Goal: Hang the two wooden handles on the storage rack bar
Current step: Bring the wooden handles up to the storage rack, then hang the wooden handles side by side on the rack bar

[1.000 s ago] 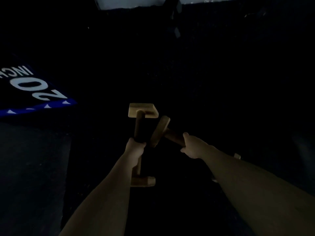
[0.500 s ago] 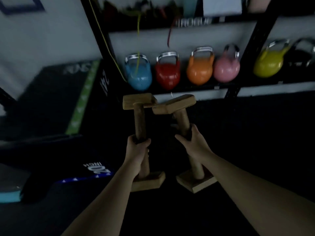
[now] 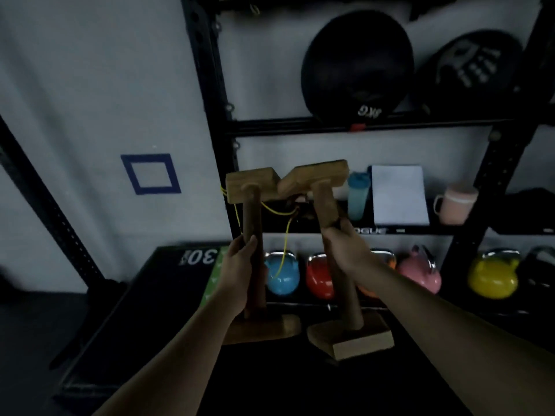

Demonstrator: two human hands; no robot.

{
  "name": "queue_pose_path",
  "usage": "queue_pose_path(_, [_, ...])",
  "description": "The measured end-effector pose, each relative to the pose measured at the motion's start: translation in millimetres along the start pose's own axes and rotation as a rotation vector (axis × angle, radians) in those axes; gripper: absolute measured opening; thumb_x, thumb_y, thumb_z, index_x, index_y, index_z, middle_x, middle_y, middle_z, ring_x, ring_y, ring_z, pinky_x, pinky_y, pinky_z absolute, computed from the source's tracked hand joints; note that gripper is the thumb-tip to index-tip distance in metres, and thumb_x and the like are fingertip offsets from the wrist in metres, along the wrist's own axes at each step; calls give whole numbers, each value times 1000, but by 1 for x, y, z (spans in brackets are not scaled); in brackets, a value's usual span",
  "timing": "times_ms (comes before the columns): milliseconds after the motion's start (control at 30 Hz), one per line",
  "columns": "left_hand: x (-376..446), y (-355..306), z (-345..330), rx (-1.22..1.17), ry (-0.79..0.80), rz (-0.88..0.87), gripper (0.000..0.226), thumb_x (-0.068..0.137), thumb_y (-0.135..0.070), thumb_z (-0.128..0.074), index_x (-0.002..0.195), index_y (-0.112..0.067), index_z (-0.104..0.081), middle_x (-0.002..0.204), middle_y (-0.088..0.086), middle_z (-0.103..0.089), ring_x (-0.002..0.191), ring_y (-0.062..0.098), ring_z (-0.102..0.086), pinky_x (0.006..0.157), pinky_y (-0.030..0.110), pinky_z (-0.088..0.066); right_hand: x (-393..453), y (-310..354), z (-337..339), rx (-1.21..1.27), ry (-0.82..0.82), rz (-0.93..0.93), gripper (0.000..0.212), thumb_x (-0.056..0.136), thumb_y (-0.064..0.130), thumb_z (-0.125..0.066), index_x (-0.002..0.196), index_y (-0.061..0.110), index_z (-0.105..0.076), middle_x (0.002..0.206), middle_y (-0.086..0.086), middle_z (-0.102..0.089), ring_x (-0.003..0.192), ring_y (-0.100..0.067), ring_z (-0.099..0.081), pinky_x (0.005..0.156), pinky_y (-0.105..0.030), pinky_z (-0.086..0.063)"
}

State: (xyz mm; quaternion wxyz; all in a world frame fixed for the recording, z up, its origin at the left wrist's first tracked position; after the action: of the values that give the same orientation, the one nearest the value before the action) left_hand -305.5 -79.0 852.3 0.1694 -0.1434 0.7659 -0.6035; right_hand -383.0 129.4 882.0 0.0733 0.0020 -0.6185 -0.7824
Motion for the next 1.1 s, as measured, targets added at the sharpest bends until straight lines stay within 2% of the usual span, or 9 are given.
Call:
queue_pose_path(167, [73,-78,-10,19,1,-124,17,101,-25,-53,103,-10,-61,71,12,-58,52,23,-57,46,28,-48,79,73,-5,-44,46,132,23,101,31,-52,114,13,-54,86,-9,-63,73,-22,-61,62,-34,-46])
queue_pose_path(333, [183,-134,-16,12,52,-144,27,102,-30,-50,115,-8,-59,83,16,-55,63,25,-55,55,36,-48,177,114,-33,14,96,96,32,102,38,-49,127,19,-48,102,-14,-63,77,-27,-68,63,-38,-59])
queue_pose_path(467, [266,-171,-25,33,94,-122,27,102,-32,-49,113,-9,-60,76,12,-53,62,25,-53,57,38,-47,257,136,-57,81,90,56,38,101,39,-51,133,19,-46,99,-13,-60,74,-27,-66,61,-38,-57])
queue_pose_path(600, [340,-188,-39,49,109,-75,29,103,-33,-48,114,-9,-58,73,11,-53,58,23,-52,51,34,-47,328,147,-80,79,111,25,43,100,36,-54,139,18,-45,100,-8,-60,78,-27,-66,65,-39,-54])
queue_pose_path(767, [416,-200,-55,119,101,-52,29,102,-36,-47,113,-12,-58,83,13,-58,67,26,-58,53,35,-52,405,155,-122,-8,182,65,37,98,41,-56,130,23,-50,99,-10,-64,83,-28,-67,74,-44,-58])
queue_pose_path(900, [456,-208,-68,142,128,-69,30,102,-36,-48,115,-10,-58,83,12,-58,69,25,-58,53,33,-53,462,158,-137,-16,132,64,29,97,41,-57,116,21,-53,99,-12,-66,85,-30,-67,84,-48,-58])
queue_pose_path(933, [466,-210,-71,143,124,-69,31,102,-35,-48,114,-9,-59,80,11,-57,66,24,-57,53,33,-53,477,156,-138,6,112,28,29,96,41,-58,114,18,-56,96,-12,-66,83,-30,-68,81,-47,-58])
queue_pose_path(1033, [495,-212,-81,119,111,-55,30,103,-34,-47,109,-6,-58,74,11,-56,61,23,-56,55,33,-49,512,148,-137,72,93,-73,28,97,41,-59,105,14,-60,84,-12,-65,68,-26,-67,57,-35,-55])
queue_pose_path(1100, [513,-213,-89,123,91,-34,29,103,-34,-46,106,-7,-57,74,12,-56,62,24,-56,56,35,-50,533,144,-138,110,94,-130,26,98,37,-59,103,12,-59,85,-14,-63,69,-29,-66,57,-36,-53])
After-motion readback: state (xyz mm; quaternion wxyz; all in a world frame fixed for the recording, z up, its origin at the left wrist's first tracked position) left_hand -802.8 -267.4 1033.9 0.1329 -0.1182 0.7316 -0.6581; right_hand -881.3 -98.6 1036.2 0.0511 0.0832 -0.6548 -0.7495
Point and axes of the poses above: each hand's wrist, its own x-axis towards the middle knuckle, its own z-axis out of the back of the hand, y = z × x, the point moved 6 cm from there along x, towards the middle knuckle
